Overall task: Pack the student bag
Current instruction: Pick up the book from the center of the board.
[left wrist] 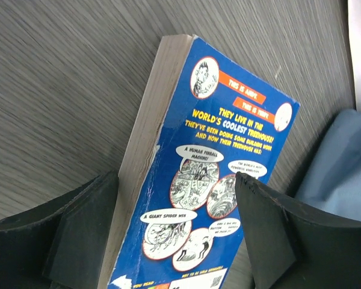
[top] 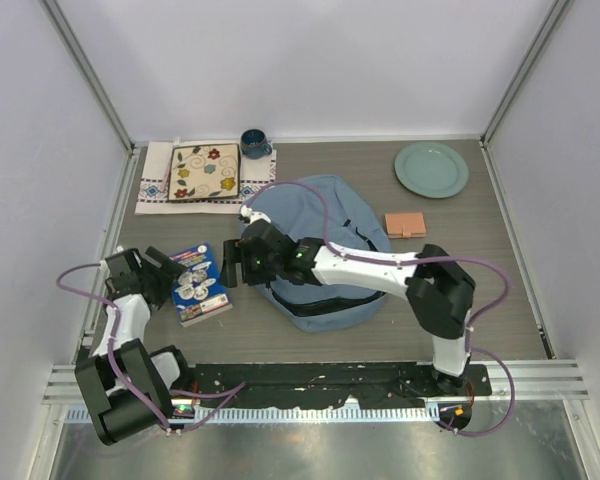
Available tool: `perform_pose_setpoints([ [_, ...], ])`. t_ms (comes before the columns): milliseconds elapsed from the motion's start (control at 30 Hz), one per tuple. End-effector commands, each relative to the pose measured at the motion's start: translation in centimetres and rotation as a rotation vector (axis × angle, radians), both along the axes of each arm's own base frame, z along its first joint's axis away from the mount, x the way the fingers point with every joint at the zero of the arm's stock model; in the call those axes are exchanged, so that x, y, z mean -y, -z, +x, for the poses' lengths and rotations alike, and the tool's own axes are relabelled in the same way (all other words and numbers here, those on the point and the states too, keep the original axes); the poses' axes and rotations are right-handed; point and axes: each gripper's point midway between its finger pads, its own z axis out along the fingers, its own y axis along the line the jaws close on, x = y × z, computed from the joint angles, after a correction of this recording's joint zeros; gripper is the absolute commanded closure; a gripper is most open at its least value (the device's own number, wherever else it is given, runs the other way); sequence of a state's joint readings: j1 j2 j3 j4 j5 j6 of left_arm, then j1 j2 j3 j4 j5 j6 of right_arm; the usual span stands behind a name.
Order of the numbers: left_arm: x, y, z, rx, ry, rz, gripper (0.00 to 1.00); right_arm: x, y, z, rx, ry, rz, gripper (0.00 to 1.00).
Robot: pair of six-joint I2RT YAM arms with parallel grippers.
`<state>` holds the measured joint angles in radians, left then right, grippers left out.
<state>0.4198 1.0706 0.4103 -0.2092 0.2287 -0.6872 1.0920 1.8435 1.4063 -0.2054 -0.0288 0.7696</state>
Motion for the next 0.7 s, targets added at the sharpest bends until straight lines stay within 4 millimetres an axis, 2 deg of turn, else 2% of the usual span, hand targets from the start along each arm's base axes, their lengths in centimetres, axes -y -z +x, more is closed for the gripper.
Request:
perform_pose_setpoints([
  [0, 3.2, 0.7, -1.7, -0.016, 0.098, -0.106, 0.21, -2.8, 0.9, 0.7, -0.034, 0.012, 0.029, 0.22],
  [33, 3.4, 0.5, -1.6, -0.011, 0.108, -0.110, 0.22, -3.2, 3.2, 0.9, -0.056, 0.018, -0.006, 0.22],
  [100, 3.6, 0.4, -1.8, -0.013, 0.103, -0.116, 0.23, -4.3, 3.9, 1.4, -0.075, 0.021, 0.001, 0.22],
  [167, 3.6, 0.4, -1.8, -0.019, 0.101, -0.119, 0.23, -5.3, 6.2, 1.8, -0.106, 0.023, -0.022, 0.22],
  [267, 3.9, 0.3, -1.8, -0.019, 0.110, -0.135, 0.25, -5.8, 8.7, 2.3, -0.132, 0.033, -0.053, 0.22],
  [433, 4.6, 0.0, -1.7, -0.008, 0.134, -0.155, 0.29, -6.0, 10.0, 2.2, -0.162, 0.008, -0.051, 0.22],
  [533, 5.2, -0.9, -1.4, 0.027, 0.151, -0.182, 0.34, -6.4, 9.8, 1.6, -0.171, -0.016, -0.003, 0.30],
  [667, 6.1, -2.8, -1.1, 0.093, 0.180, -0.214, 0.41, -6.2, 10.4, 1.1, -0.197, -0.019, 0.011, 0.37],
])
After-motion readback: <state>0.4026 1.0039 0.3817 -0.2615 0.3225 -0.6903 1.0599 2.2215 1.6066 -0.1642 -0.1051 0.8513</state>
